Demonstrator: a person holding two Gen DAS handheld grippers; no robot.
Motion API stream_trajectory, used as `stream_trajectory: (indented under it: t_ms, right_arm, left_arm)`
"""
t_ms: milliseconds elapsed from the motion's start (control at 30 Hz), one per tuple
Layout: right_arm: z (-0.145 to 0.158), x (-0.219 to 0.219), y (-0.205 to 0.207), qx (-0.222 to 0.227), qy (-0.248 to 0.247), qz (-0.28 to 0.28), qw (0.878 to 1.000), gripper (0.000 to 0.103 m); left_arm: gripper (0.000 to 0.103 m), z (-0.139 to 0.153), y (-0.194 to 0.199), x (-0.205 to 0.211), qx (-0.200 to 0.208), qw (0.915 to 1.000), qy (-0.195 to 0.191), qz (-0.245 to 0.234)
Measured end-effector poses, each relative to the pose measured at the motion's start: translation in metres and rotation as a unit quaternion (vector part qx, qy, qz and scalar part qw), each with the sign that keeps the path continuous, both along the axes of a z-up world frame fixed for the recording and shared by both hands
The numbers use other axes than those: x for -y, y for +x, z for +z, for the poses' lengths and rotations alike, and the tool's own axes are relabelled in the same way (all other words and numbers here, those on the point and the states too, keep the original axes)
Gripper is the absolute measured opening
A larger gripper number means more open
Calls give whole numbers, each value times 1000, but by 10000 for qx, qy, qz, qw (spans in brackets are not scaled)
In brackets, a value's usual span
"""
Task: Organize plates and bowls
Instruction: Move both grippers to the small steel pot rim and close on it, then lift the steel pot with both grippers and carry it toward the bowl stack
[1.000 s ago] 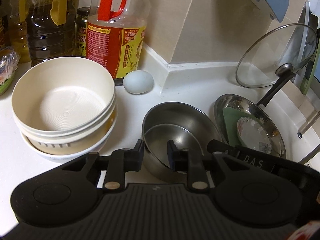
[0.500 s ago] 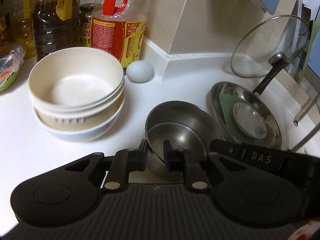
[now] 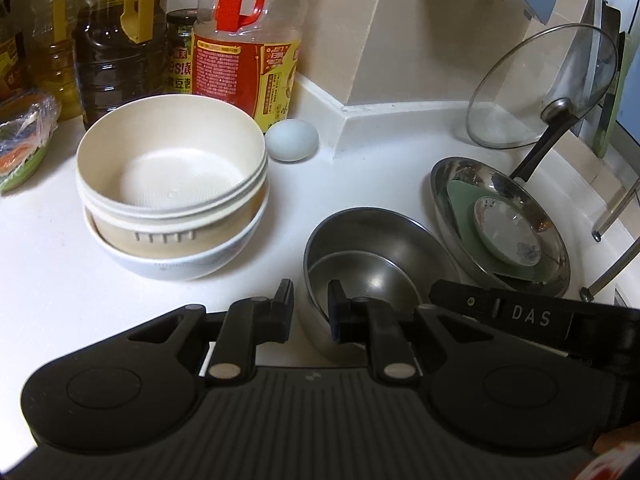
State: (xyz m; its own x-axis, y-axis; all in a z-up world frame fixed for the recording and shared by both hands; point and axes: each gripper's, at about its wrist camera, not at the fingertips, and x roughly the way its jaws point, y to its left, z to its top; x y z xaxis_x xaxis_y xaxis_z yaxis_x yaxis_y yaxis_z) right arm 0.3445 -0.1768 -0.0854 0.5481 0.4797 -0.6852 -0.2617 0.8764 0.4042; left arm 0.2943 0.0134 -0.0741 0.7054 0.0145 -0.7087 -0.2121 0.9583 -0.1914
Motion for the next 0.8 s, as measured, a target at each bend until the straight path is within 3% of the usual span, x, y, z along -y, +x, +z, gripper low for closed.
stream_trajectory:
  t_ms: [233,367,800]
  right_arm:
    - [-4,-5,4,228,-179,-9,9996,13]
    - [-4,-8,2,347,-268,21,9990,12]
    - [8,-6,-11,444,-228,40,9987,9]
  left_arm:
    - [15,-2,7,-2,56,9999,106,-16]
    - [7,-3,7,-1,78,9999,108,-85]
    - [7,7,-11,2,220,9995,189,-94]
